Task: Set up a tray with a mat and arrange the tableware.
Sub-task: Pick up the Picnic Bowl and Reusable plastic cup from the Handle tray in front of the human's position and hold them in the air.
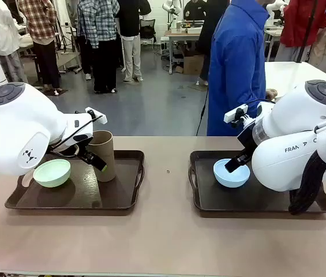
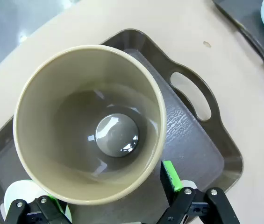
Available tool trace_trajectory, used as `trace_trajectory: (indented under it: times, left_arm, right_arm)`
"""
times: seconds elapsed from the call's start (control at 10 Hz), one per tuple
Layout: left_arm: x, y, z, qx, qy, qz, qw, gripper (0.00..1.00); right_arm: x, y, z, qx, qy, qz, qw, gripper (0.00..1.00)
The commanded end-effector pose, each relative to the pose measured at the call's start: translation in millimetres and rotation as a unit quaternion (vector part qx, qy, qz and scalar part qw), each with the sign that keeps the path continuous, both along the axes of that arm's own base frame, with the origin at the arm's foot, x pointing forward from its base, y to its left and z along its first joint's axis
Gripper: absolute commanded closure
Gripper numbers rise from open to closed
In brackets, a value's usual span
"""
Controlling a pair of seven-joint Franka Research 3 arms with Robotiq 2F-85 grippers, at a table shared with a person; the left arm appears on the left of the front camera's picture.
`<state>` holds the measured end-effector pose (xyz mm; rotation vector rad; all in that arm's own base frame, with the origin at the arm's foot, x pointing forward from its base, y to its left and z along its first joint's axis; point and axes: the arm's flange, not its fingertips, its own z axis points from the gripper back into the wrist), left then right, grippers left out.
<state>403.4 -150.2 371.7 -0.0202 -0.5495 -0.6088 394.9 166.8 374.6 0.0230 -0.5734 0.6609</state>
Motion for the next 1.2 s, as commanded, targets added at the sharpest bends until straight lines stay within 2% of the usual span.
trace_trajectory:
  times: [0.0, 1.1]
  left_arm:
    - [-0.1, -0.1, 0.0, 0.0, 0.0, 0.0, 1.0, 0.0]
    - [-0.1, -0.1, 0.0, 0.0, 0.0, 0.0, 1.0, 0.0]
  right_arm:
    - [0.0, 0.0, 0.0, 0.0, 0.0, 0.0, 1.0, 0.0]
    - [0.0, 0.0, 0.0, 0.0, 0.0, 0.0, 1.0, 0.0]
